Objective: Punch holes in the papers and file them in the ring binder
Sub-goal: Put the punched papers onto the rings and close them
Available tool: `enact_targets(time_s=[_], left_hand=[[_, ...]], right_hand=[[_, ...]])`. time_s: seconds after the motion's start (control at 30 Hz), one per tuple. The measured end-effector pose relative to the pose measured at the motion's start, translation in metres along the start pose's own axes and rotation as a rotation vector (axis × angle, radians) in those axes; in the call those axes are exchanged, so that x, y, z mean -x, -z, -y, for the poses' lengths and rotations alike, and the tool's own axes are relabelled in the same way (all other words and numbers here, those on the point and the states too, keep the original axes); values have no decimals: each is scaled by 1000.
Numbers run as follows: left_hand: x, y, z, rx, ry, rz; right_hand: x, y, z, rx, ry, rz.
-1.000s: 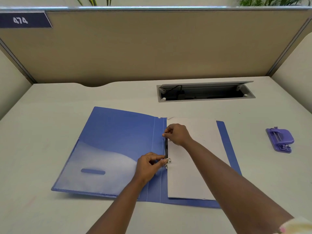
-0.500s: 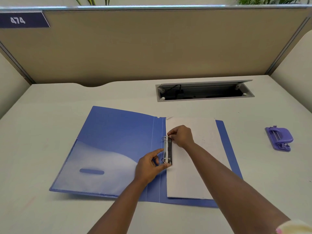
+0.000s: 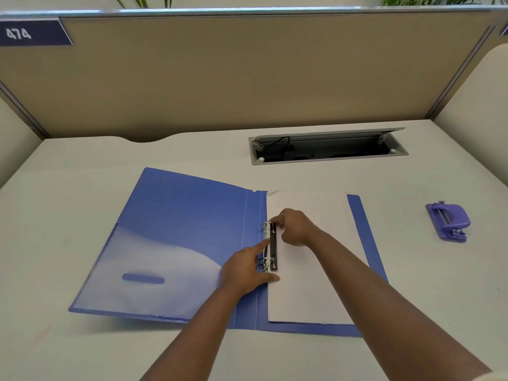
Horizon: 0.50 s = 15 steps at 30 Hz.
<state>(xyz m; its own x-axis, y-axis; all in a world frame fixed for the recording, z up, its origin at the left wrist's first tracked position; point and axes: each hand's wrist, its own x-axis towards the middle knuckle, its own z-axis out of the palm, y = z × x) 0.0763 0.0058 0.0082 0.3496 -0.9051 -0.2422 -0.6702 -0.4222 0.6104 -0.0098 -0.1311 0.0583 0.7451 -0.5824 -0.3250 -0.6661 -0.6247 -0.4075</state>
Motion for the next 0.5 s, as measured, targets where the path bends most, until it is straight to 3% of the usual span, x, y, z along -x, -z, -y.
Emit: enact_targets(time_s=[0.33,0.5], left_hand=[[1,-1,-2,-119,20,95],[1,-2,-1,-141,7,119]], right_hand=[[14,-15,-10,-53,42,244],[18,-33,-10,6,59,149]])
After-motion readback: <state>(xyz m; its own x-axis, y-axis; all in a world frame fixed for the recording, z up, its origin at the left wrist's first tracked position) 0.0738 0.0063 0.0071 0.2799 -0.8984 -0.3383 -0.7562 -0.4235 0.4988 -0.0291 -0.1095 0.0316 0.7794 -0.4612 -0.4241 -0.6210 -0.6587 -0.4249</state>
